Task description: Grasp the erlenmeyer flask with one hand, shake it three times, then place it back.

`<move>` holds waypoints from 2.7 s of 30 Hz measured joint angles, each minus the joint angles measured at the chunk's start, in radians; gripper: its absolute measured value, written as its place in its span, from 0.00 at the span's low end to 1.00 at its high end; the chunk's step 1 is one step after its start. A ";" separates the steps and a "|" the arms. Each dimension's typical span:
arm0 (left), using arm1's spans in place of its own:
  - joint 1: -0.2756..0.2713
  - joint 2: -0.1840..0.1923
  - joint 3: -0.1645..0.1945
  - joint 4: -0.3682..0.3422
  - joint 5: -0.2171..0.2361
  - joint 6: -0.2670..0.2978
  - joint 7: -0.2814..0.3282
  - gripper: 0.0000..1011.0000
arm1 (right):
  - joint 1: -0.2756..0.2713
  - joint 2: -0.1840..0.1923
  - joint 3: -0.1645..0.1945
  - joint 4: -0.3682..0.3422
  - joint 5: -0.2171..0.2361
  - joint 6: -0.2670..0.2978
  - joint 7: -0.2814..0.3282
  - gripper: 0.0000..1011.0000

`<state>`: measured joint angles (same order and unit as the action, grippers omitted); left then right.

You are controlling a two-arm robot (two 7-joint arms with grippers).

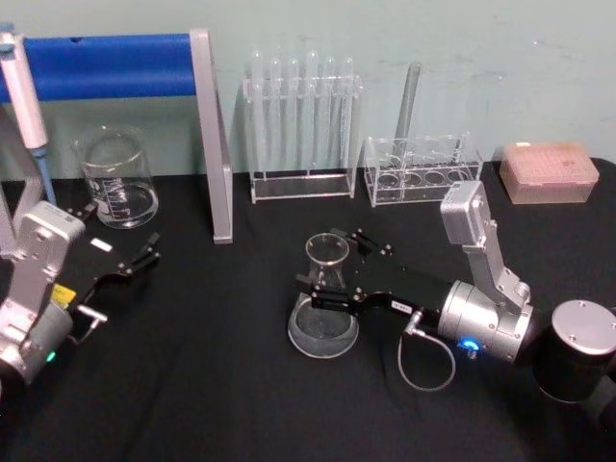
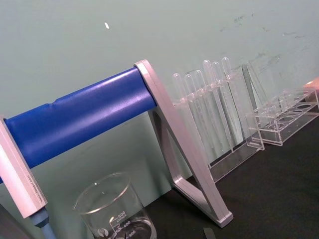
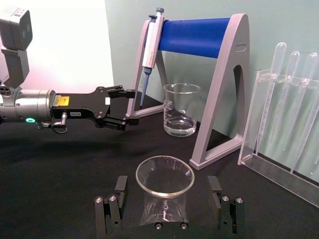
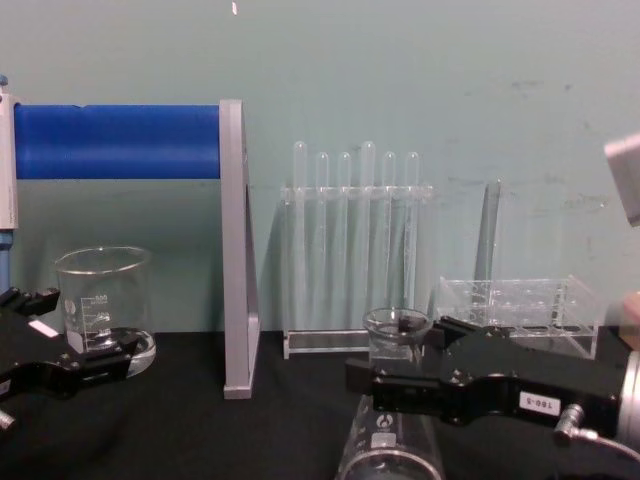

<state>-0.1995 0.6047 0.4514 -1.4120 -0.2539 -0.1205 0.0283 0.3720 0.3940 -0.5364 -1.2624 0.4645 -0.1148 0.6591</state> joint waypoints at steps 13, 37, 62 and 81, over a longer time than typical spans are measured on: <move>0.000 0.000 0.000 0.000 0.000 0.000 0.000 0.99 | -0.002 0.000 0.002 0.000 -0.003 0.002 0.002 0.99; 0.000 0.000 0.000 0.000 0.000 0.000 0.000 0.99 | -0.002 0.001 0.002 -0.001 -0.003 0.002 0.004 0.80; 0.000 0.000 0.000 0.000 0.000 0.000 0.000 0.99 | -0.002 0.001 0.002 -0.001 -0.002 0.002 0.003 0.45; 0.000 0.000 0.000 0.000 0.000 0.000 0.000 0.99 | -0.103 -0.003 0.132 -0.267 -0.004 0.110 -0.290 0.45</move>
<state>-0.1995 0.6046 0.4514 -1.4120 -0.2539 -0.1205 0.0283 0.2695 0.3908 -0.4041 -1.5294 0.4609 -0.0044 0.3689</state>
